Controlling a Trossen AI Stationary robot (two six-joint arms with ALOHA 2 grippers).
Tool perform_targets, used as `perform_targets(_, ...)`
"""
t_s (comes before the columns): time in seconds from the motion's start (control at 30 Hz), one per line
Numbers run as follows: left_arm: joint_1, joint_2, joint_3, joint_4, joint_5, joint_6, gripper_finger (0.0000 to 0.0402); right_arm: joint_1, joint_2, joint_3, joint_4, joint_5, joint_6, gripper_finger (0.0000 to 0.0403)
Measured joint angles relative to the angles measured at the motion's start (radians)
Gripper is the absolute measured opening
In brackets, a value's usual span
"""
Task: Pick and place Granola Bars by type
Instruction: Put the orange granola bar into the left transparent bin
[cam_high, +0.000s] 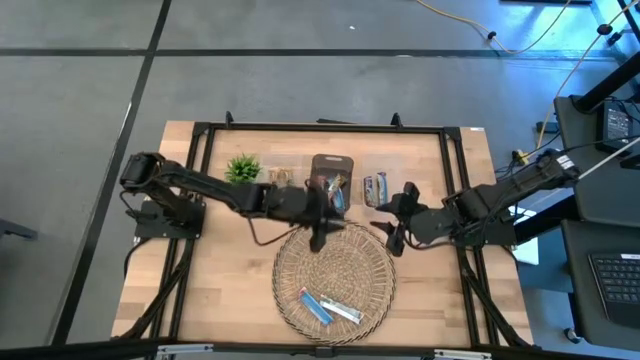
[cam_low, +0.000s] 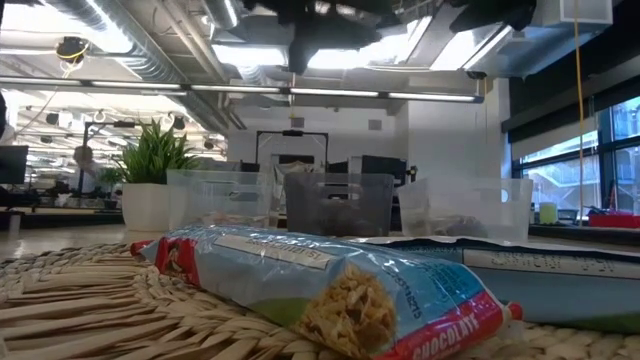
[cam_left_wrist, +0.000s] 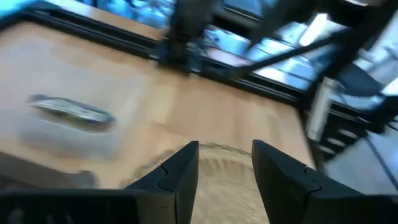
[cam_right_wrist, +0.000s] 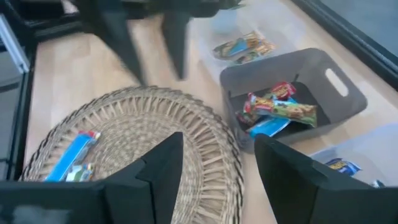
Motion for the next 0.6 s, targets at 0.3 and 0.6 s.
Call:
perform_targets(0.3, -0.119, 0.01, 0.0, -0.004, 0.023, -0.001, 0.0141, 0.055, 0.087, 0.0, 0.079, -0.001, 0.025, 0.0201)
perform_targets(0.6, -0.163, 0.01, 0.0, -0.005, -0.015, 0.039, 0.0141, 0.071, 0.183, 0.0, 0.189, -0.138, 0.027, 0.0201)
